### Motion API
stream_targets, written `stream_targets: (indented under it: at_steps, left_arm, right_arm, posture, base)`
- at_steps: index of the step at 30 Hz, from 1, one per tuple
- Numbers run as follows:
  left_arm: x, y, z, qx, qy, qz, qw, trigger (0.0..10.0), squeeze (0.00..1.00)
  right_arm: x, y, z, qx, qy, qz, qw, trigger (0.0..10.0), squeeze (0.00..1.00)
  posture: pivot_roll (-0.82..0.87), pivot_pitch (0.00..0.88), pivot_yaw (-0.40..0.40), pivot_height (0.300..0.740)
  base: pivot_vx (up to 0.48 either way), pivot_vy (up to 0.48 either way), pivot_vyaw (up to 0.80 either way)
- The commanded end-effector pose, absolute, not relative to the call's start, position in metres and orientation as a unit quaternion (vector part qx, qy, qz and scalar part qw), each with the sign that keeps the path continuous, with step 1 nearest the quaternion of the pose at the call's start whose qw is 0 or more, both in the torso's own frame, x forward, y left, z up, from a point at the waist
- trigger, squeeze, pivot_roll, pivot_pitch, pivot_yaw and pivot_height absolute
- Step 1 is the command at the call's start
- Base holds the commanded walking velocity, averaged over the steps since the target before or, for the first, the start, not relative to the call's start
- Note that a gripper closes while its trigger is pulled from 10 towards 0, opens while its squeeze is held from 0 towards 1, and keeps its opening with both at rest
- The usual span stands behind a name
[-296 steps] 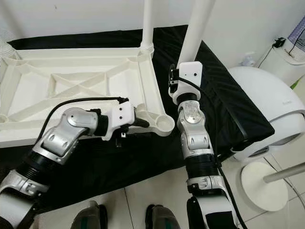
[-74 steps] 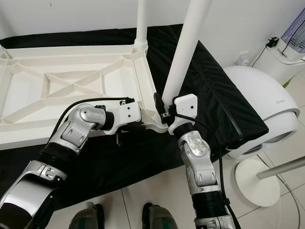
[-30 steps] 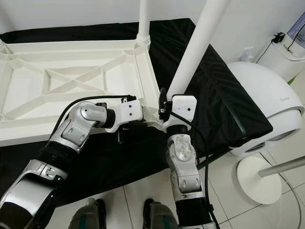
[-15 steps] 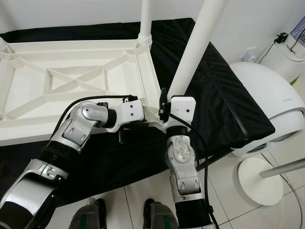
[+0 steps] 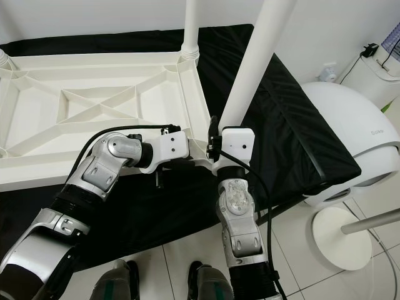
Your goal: Building children table
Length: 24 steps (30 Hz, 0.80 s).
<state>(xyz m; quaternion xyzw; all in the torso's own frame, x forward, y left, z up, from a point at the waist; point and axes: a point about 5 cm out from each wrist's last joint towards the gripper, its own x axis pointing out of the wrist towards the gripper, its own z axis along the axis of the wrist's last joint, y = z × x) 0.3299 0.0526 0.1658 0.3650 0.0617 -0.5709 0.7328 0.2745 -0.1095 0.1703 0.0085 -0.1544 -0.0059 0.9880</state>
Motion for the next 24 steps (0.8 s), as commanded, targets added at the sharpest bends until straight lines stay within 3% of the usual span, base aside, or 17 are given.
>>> stream_targets:
  at_steps: [1, 24]
  left_arm:
    - [0.343, 0.072, 0.152, 0.386, 0.07, -0.46, 0.796, 10.0, 0.0]
    - [0.341, 0.072, 0.152, 0.387, 0.071, -0.464, 0.794, 10.0, 0.0]
  right_arm:
    - [0.272, -0.127, 0.137, -0.005, -0.075, -0.055, 0.996, 10.0, 0.0]
    - [0.27, -0.14, 0.13, 0.0, -0.059, -0.072, 0.996, 10.0, 0.0]
  posture:
    - [-0.01, 0.144, -0.052, 0.74]
    - [-0.01, 0.156, -0.045, 0.74]
  base:
    - [0.0, 0.0, 0.0]
    - [0.0, 0.0, 0.0]
